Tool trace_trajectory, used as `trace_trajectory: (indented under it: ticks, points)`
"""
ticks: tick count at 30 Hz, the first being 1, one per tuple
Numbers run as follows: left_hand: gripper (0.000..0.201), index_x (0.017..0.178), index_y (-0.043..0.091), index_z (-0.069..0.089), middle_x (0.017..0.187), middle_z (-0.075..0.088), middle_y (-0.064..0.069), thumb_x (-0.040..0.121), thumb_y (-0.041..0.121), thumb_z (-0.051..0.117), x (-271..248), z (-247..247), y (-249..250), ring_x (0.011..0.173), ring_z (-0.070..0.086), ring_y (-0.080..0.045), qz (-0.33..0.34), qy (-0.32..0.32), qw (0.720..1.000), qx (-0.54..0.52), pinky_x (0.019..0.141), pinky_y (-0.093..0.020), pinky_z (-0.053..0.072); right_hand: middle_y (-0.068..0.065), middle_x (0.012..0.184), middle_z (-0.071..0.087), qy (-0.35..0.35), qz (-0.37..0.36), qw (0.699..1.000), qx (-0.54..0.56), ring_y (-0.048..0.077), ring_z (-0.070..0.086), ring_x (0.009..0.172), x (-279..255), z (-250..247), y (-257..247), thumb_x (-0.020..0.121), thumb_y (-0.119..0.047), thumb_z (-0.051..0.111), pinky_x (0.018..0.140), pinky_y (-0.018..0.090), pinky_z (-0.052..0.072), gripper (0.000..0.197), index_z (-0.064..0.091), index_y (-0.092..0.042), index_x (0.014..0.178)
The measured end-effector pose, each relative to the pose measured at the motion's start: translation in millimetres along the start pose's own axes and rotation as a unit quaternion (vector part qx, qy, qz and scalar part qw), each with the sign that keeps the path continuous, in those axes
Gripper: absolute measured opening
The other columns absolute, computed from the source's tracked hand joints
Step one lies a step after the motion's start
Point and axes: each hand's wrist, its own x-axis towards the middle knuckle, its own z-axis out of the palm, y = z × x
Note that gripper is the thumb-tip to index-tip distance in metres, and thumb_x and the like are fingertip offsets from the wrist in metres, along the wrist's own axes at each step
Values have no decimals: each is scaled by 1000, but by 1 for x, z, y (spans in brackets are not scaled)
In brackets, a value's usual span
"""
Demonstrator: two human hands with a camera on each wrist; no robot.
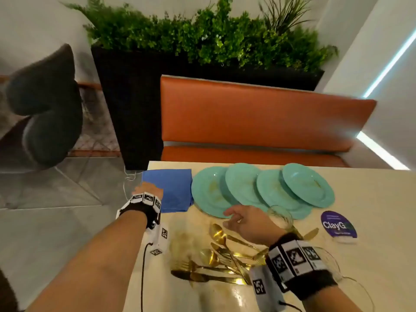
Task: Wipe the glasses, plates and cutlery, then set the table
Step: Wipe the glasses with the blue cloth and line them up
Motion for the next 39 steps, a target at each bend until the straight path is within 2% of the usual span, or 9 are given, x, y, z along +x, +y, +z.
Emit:
trace_trajectory:
  ticks: [6, 13, 19, 23, 25, 29, 32, 35, 39]
  points:
    - [80, 148, 1, 22, 150, 30, -20, 90, 48, 52, 55, 11, 0, 133, 38, -37, -45, -9, 992, -119, 109, -44, 36, -2, 115, 65, -15, 40, 999, 8, 13, 58, 104, 46, 13, -13, 89, -37, 57, 84, 19, 40, 34, 56, -24, 120]
    - [100, 147, -6, 11, 146, 29, -26, 81, 40, 71, 77, 30, 14, 133, 37, -38, -66, -7, 985, -157, 106, -44, 38, -5, 111, 66, -23, 75, 997, -6, 12, 58, 104, 57, 26, -6, 88, -41, 57, 91, 25, 44, 32, 57, -28, 118]
    - [48, 128, 2, 47, 126, 56, -20, 85, 17, 61, 88, 30, 13, 114, 55, -39, 2, -37, 983, -180, 90, -40, 47, -3, 111, 66, -30, 89, 996, 2, 7, 55, 92, 59, 31, -6, 89, -40, 57, 80, 17, 38, 34, 57, -25, 120]
    - [35, 113, 8, 59, 114, 63, -18, 85, 29, 56, 63, 3, 21, 105, 57, -40, 69, -38, 972, -223, 86, -38, 45, -2, 113, 65, -26, 97, 995, 29, 7, 54, 88, 55, 31, -10, 89, -38, 57, 70, 12, 40, 35, 55, -24, 121]
    - [27, 111, 9, 58, 97, 64, -17, 87, 22, 55, 41, -19, 31, 94, 59, -37, 115, -45, 937, -325, 77, -35, 44, 0, 116, 64, -3, 101, 993, 69, 11, 58, 90, 53, 27, -11, 89, -35, 58, 65, 7, 41, 38, 52, -22, 125]
    - [17, 93, 13, 51, 45, 52, -7, 88, -2, 49, -30, -68, 60, 36, 44, -18, 203, -168, 803, -534, 41, -20, 32, 2, 132, 50, 110, 120, 971, 174, 17, 54, 114, 44, 18, -5, 85, -36, 64, 93, 26, 44, 66, 32, -20, 140]
    - [26, 90, 12, 57, 75, 64, -7, 86, -13, 50, -86, -84, 87, 66, 60, -18, 275, -237, 719, -593, 59, -27, 49, 2, 139, 41, 175, 126, 895, 390, 21, 46, 125, 30, 7, 2, 80, -31, 70, 98, 32, 44, 83, 21, -19, 146]
    - [27, 93, 9, 60, 84, 69, -5, 84, -15, 51, -138, -76, 116, 77, 65, -19, 298, -298, 658, -624, 69, -30, 54, 8, 118, 64, 180, 102, 790, 577, 21, 66, 98, 5, -6, 26, 67, -36, 79, 73, 32, 56, 74, 50, -12, 131]
    - [43, 113, 2, 57, 105, 66, -14, 72, -1, 69, -194, -47, 158, 96, 63, -29, 316, -315, 665, -599, 83, -38, 54, 16, 94, 70, 177, 83, 734, 650, 24, 70, 69, -46, -18, 62, 64, -43, 78, 55, 30, 55, 64, 64, -3, 112]
